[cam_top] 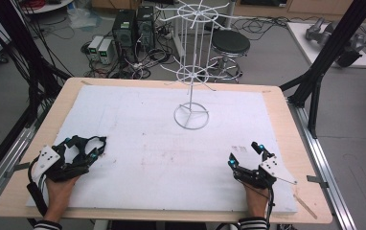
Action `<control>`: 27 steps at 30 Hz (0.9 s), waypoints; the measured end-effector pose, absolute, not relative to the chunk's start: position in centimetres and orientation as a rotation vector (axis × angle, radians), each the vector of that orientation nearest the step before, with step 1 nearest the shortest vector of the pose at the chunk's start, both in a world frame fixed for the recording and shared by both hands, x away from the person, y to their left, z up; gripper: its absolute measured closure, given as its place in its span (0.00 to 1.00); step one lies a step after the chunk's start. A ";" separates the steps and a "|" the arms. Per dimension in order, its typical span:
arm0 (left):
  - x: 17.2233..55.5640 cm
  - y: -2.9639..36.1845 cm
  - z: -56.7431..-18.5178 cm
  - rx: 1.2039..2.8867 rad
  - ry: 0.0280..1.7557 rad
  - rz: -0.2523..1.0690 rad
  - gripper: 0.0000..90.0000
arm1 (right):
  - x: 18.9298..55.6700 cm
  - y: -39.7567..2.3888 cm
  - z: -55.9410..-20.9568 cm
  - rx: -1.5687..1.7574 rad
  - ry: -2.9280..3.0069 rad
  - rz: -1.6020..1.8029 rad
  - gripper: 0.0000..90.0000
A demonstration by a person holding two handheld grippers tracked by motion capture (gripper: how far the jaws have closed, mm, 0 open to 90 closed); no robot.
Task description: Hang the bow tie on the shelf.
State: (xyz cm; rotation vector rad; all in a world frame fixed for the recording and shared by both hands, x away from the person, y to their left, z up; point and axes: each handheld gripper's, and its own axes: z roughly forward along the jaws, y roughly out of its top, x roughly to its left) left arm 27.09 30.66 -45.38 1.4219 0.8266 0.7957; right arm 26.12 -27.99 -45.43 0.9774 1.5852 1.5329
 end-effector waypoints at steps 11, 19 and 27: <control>27.2 30.5 -45.3 1.434 0.825 0.799 0.16 | 26.1 -28.0 -45.4 0.968 1.582 1.530 0.09; 27.2 30.7 -45.3 1.429 0.836 0.791 0.16 | 26.1 -28.0 -45.4 0.974 1.581 1.531 0.09; 27.2 30.7 -44.6 1.445 0.826 0.812 0.16 | 26.1 -28.0 -45.4 0.975 1.582 1.530 0.09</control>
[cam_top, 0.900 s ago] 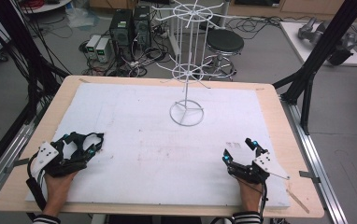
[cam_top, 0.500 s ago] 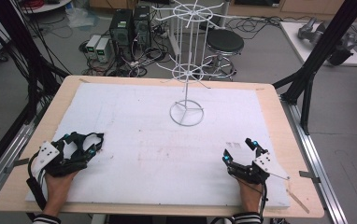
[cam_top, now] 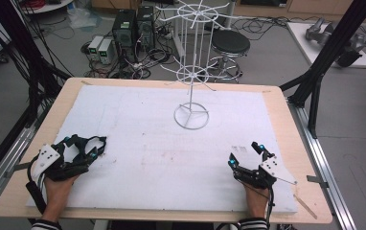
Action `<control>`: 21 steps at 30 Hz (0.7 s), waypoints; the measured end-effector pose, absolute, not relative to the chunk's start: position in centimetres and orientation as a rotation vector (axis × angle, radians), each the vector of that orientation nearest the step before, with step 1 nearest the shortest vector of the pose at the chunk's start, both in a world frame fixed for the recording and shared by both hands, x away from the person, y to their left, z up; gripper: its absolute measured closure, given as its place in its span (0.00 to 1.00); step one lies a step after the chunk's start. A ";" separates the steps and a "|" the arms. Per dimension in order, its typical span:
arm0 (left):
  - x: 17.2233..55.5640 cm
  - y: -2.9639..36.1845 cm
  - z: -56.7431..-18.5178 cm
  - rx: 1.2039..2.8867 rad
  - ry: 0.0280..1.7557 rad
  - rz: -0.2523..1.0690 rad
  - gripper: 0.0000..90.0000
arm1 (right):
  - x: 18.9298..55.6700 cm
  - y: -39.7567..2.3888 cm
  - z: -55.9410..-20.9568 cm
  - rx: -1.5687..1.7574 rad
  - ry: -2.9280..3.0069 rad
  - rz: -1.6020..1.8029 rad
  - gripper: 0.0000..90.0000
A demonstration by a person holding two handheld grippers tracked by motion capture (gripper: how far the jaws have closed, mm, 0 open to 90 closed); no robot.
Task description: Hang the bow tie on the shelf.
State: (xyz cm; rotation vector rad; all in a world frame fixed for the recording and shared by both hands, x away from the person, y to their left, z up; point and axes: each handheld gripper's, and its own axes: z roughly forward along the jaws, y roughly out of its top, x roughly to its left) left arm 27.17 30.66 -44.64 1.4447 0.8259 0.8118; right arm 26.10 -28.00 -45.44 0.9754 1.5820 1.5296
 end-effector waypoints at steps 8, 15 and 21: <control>27.9 31.0 -42.7 1.526 0.820 0.804 0.16 | 26.1 -28.0 -45.4 0.974 1.582 1.529 0.09; 29.5 31.2 -40.6 1.636 0.830 0.782 0.16 | 26.1 -28.0 -45.4 0.975 1.582 1.533 0.09; 30.9 31.6 -39.4 1.705 0.867 0.759 0.16 | 26.2 -28.1 -45.4 0.966 1.579 1.530 0.09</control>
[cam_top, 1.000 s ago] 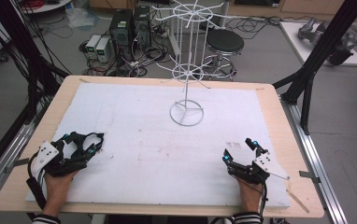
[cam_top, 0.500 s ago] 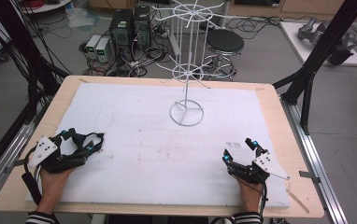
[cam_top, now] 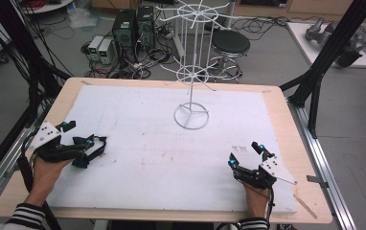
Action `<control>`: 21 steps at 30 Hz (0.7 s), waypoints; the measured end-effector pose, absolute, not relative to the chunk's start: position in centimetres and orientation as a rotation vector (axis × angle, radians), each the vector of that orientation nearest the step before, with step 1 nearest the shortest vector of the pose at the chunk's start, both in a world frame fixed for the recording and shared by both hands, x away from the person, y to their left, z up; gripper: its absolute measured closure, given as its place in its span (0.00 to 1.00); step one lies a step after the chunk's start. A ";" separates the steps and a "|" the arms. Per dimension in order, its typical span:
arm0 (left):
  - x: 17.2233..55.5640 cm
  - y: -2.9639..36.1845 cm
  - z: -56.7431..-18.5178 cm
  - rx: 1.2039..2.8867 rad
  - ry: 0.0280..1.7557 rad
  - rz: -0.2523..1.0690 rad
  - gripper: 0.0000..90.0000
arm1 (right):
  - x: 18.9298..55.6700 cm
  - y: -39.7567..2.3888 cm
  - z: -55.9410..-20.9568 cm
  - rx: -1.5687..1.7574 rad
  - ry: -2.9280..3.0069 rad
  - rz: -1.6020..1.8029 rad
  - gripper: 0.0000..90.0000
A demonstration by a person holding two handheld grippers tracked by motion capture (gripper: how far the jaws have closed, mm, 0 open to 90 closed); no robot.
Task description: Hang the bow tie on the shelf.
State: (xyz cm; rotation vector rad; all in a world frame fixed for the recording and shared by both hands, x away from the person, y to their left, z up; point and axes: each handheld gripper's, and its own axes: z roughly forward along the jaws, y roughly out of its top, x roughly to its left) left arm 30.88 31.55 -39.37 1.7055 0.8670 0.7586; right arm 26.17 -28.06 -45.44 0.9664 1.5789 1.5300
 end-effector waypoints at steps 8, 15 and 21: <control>32.9 32.2 -38.5 1.835 0.897 0.694 0.16 | 26.1 -28.0 -45.4 0.975 1.582 1.533 0.09; 34.4 32.6 -38.1 1.974 0.922 0.647 0.19 | 26.1 -28.0 -45.4 0.975 1.581 1.532 0.09; 35.4 32.5 -38.1 2.094 0.920 0.598 0.22 | 26.1 -28.0 -45.4 0.971 1.579 1.530 0.09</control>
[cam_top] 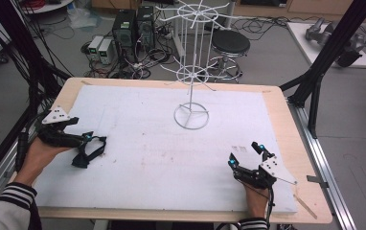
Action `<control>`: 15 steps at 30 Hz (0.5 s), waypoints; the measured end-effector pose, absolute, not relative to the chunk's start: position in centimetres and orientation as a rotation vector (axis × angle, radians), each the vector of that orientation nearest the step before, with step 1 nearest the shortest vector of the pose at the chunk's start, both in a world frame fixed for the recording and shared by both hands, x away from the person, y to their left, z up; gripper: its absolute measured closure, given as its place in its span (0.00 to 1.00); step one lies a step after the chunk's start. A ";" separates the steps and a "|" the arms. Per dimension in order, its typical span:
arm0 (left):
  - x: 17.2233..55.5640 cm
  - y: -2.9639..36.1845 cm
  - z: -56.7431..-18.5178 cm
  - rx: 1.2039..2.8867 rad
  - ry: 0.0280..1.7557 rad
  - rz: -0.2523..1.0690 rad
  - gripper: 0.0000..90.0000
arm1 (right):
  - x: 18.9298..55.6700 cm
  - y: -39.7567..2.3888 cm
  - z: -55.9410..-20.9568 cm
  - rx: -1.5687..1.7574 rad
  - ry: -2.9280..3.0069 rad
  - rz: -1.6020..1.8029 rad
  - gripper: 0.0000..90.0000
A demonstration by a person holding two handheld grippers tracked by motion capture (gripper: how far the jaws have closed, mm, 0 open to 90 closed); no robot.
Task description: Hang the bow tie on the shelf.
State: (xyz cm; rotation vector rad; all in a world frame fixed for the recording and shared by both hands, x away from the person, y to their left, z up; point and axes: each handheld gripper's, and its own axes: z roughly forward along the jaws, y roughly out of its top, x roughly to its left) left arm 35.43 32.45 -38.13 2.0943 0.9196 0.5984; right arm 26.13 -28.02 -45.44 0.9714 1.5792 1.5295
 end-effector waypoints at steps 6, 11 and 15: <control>36.1 32.3 -38.6 2.175 0.926 0.566 0.27 | 26.1 -28.0 -45.4 0.972 1.576 1.528 0.09; 36.6 32.0 -38.9 2.235 0.925 0.550 0.30 | 26.1 -28.0 -45.4 0.972 1.575 1.527 0.09; 37.1 31.7 -39.1 2.300 0.942 0.536 0.32 | 26.1 -28.0 -45.4 0.972 1.574 1.525 0.09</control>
